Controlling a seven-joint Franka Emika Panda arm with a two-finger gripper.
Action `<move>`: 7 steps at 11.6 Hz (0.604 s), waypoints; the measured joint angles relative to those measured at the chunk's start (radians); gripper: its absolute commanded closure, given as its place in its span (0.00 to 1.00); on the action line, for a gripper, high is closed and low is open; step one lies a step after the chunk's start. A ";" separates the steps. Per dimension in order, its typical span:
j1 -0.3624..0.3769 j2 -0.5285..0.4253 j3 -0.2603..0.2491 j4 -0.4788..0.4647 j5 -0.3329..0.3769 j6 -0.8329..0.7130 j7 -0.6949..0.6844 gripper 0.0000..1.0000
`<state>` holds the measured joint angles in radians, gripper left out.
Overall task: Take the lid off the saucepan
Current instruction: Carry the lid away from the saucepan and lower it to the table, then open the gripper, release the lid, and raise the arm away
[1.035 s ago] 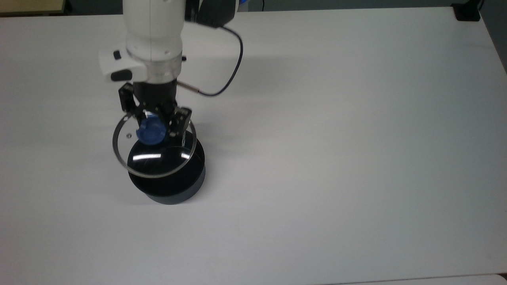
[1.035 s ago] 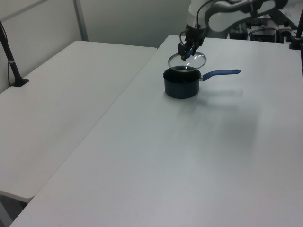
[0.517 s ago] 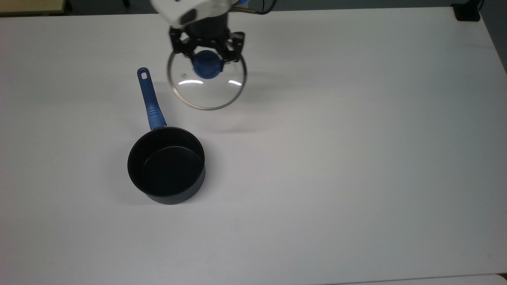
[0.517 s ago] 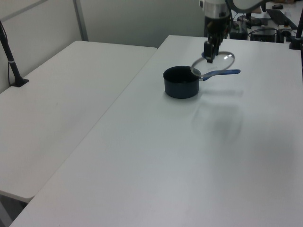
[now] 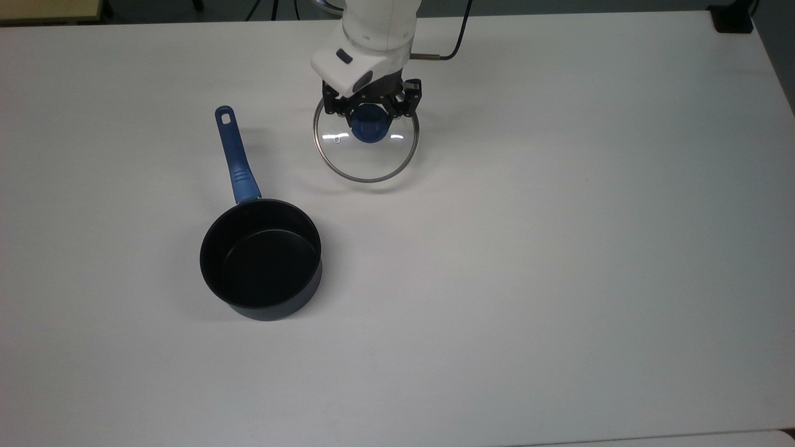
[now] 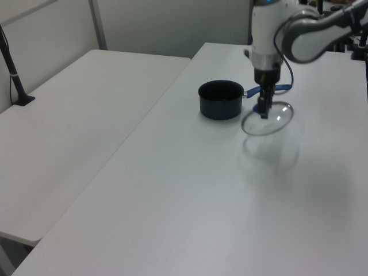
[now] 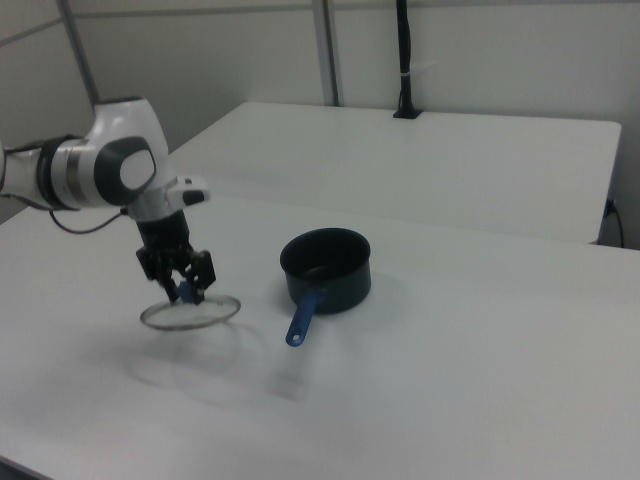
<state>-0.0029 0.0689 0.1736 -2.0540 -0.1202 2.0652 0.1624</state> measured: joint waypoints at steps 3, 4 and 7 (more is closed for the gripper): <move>-0.022 -0.043 -0.001 -0.162 -0.001 0.090 -0.103 0.69; -0.030 -0.051 -0.001 -0.197 -0.001 0.136 -0.113 0.69; -0.041 -0.052 -0.002 -0.213 -0.001 0.162 -0.115 0.01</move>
<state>-0.0440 0.0167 0.1721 -2.2670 -0.1216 2.2275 0.0473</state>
